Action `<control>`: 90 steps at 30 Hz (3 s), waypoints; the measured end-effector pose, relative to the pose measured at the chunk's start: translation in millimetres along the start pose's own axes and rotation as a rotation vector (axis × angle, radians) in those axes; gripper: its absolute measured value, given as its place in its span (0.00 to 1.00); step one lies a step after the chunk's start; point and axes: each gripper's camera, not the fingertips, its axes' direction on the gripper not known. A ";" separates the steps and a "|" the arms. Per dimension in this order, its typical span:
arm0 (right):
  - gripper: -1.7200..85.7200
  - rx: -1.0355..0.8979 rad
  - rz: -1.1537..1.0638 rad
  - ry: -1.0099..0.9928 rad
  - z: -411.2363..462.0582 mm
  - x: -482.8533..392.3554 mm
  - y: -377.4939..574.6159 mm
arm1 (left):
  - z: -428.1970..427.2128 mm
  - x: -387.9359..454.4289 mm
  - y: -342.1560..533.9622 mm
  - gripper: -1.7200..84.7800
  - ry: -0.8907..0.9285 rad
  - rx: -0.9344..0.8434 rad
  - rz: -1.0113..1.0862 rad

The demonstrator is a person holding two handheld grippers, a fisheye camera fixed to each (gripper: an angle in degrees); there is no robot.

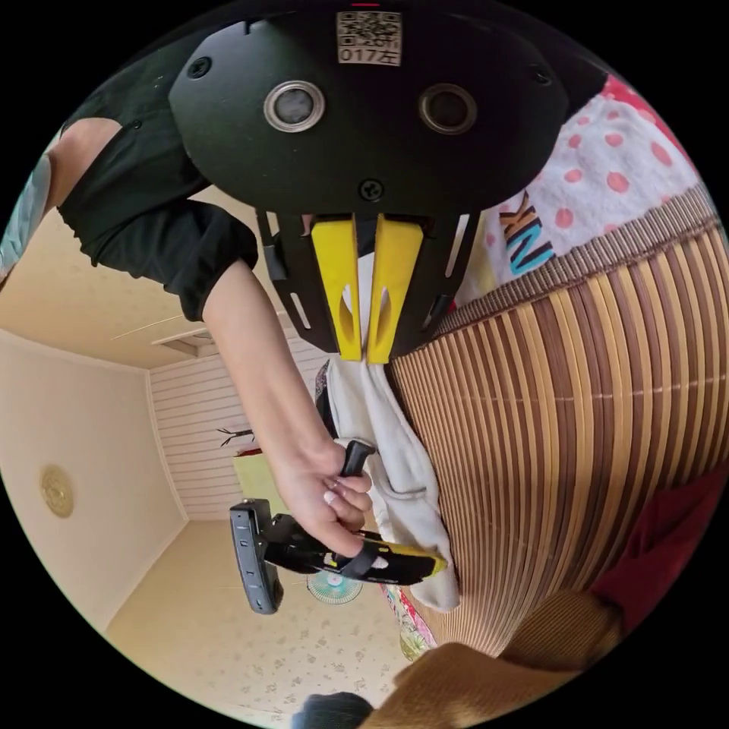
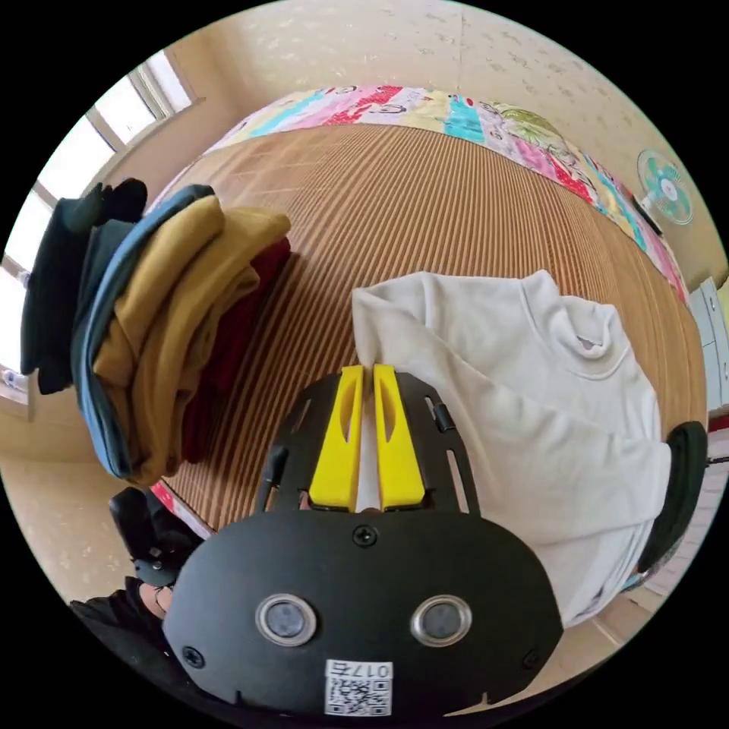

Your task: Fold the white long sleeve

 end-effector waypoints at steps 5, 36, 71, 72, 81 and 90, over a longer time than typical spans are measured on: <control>0.07 0.240 0.218 -0.541 -23.0 84.9 16.8 | -25.6 -16.9 -2.7 0.02 0.074 0.037 -0.021; 0.07 0.803 0.698 -0.457 -87.6 360.3 667.5 | -7.5 3.6 22.8 0.01 -0.307 0.151 0.066; 0.13 0.967 1.340 -0.473 -137.6 652.7 693.0 | 29.6 23.1 65.2 0.01 -0.323 0.207 0.089; 0.13 0.971 1.351 -0.494 -129.1 650.0 697.9 | 29.4 23.1 65.9 0.01 -0.322 0.207 0.086; 0.16 1.144 1.595 -0.886 6.6 624.6 745.7 | 28.4 24.7 71.4 0.01 -0.325 0.206 0.099; 0.06 1.044 1.535 -0.584 -70.4 628.5 674.6 | 25.4 24.0 75.0 0.01 -0.311 0.216 0.086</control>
